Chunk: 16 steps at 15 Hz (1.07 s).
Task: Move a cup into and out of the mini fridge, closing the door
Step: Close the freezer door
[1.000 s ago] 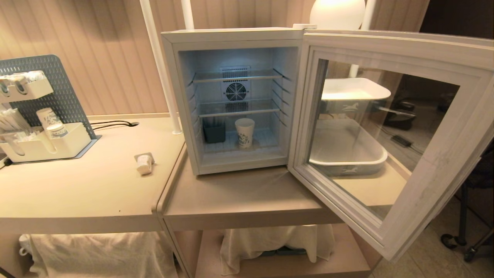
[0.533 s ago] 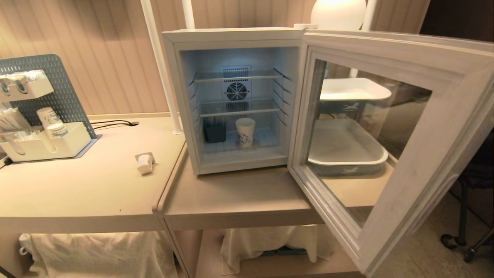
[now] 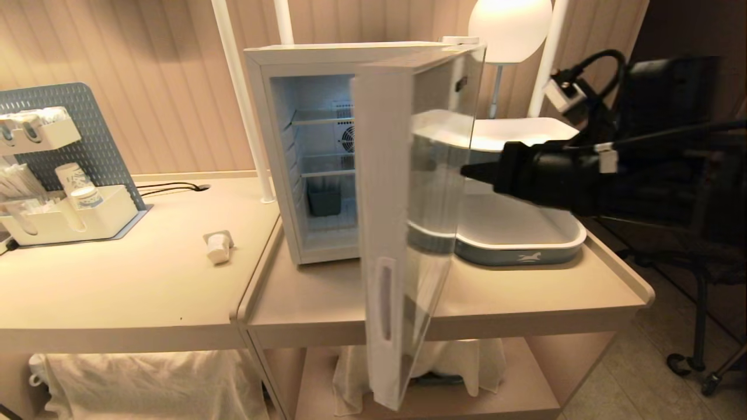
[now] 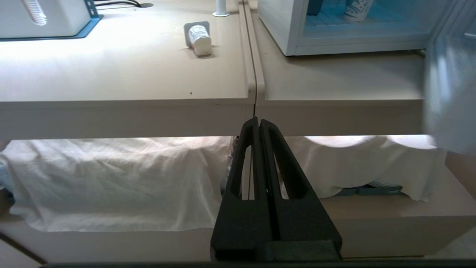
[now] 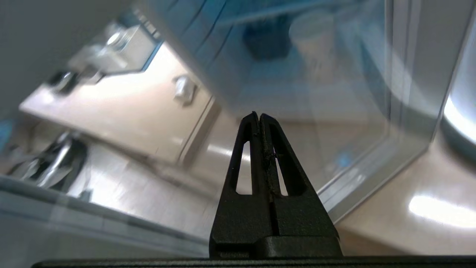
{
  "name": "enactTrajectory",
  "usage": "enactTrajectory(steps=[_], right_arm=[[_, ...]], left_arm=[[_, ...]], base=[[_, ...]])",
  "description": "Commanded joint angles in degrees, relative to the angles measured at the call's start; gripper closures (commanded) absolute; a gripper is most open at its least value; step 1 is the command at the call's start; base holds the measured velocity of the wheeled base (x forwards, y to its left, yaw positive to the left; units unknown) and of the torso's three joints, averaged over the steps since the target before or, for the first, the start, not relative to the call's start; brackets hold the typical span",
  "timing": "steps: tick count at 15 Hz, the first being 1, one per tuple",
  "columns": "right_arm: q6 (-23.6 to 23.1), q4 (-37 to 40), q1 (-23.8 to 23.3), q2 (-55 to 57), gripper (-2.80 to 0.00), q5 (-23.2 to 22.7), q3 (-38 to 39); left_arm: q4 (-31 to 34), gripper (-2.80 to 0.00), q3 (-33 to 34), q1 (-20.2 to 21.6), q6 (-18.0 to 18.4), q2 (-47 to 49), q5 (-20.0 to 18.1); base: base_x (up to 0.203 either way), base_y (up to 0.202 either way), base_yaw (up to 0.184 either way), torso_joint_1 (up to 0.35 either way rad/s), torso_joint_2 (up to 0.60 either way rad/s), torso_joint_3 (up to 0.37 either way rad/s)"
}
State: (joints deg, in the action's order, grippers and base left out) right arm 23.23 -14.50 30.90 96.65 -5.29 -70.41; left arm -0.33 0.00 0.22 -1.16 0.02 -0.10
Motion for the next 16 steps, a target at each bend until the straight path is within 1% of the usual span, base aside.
enactTrajectory(steps=[1,3,4,5,6,7,8,9,10,11,14,16], right_arm=[[-0.7,1.0,3.3,10.4,0.0,7.0,-11.1],[-2.9,2.9,5.0,17.6,0.0,10.7,-22.9],[-3.9,3.5,5.4,20.9,0.0,11.7,-27.9],[-5.5,4.5,5.7,25.6,0.0,13.0,-34.3],[-8.0,5.0,6.0,30.2,0.0,14.8,-38.6],[-12.2,4.5,6.2,33.5,0.0,16.5,-40.2],[-17.7,2.1,6.3,36.6,0.0,18.5,-41.0],[-20.2,-2.0,6.6,39.5,0.0,20.9,-41.4],[-22.2,-4.5,6.9,41.4,0.0,23.4,-41.5],[-23.6,-6.0,7.1,42.3,0.0,24.7,-41.6],[-23.7,-5.3,7.1,41.4,0.0,24.8,-41.6],[-23.6,-5.2,7.1,39.1,0.0,26.1,-41.0]], left_arm=[[0.0,0.0,0.0,0.0,0.0,0.1,0.0],[0.1,0.0,0.0,0.0,-0.1,0.1,0.0],[0.0,0.0,0.0,0.0,-0.1,0.1,0.0],[0.0,0.0,0.0,0.0,-0.1,0.1,0.0],[0.0,0.0,0.0,0.0,-0.2,0.1,0.0],[0.1,0.0,0.0,0.0,-0.2,0.1,0.1],[0.0,0.0,0.0,0.0,-0.2,0.1,0.1],[0.0,0.0,0.0,0.0,-0.2,0.1,0.1],[0.0,0.0,0.0,0.0,-0.2,0.1,0.1],[0.1,0.0,0.0,0.0,-0.2,0.1,0.1],[0.0,0.0,0.0,0.0,-0.2,0.1,0.1],[0.0,0.0,0.0,0.0,-0.2,0.1,0.1]], base=[[0.0,0.0,0.0,0.0,0.0,0.0],[0.0,0.0,0.0,0.0,0.0,0.0],[0.0,0.0,0.0,0.0,0.0,0.0],[0.0,0.0,0.0,0.0,0.0,0.0],[0.0,0.0,0.0,0.0,0.0,0.0],[0.0,0.0,0.0,0.0,0.0,0.0],[0.0,0.0,0.0,0.0,0.0,0.0],[0.0,0.0,0.0,0.0,0.0,0.0],[0.0,0.0,0.0,0.0,0.0,0.0],[0.0,0.0,0.0,0.0,0.0,0.0],[0.0,0.0,0.0,0.0,0.0,0.0],[0.0,0.0,0.0,0.0,0.0,0.0]])
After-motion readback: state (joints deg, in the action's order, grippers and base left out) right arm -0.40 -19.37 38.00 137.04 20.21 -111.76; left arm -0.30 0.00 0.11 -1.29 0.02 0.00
